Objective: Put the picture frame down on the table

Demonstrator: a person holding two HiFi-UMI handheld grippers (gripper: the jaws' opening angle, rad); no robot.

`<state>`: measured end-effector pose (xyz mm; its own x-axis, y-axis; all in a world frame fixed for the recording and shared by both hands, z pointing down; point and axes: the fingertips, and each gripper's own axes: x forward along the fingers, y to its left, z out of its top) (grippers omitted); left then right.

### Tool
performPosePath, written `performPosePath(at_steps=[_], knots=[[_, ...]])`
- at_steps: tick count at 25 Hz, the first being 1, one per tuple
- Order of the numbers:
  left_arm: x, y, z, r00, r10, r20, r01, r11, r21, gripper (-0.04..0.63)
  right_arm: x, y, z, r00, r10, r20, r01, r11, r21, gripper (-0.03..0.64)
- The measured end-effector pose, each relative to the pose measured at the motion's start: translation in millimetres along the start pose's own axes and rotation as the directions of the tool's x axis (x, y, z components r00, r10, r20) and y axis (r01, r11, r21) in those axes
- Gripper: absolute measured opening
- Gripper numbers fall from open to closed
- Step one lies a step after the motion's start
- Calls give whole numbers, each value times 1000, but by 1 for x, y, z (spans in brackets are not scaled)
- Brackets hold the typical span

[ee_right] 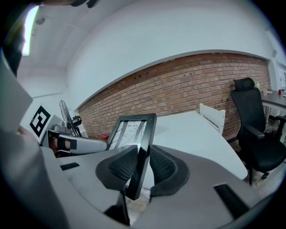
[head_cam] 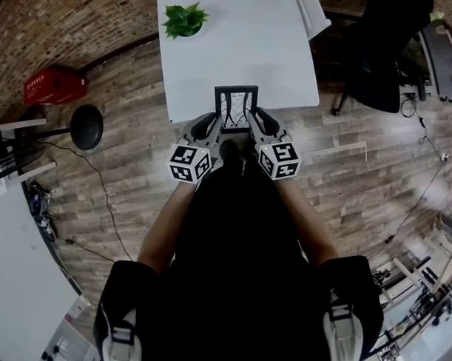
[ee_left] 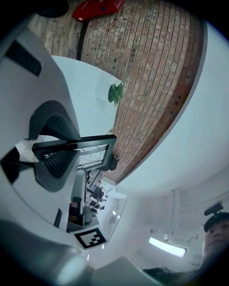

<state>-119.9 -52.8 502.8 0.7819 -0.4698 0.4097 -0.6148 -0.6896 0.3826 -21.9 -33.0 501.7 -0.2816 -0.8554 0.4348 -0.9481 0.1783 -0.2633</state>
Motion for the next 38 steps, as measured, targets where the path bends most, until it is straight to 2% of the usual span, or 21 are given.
performPosePath(at_steps=[21, 38], knots=[[16, 27, -3, 999, 34, -24, -35, 999, -39, 83, 35, -7, -4, 999, 30, -40, -29, 999, 20, 81], [71, 39, 4, 996, 39, -77, -44, 997, -66, 83, 67, -54, 2, 995, 42, -91, -38, 998, 42, 81]])
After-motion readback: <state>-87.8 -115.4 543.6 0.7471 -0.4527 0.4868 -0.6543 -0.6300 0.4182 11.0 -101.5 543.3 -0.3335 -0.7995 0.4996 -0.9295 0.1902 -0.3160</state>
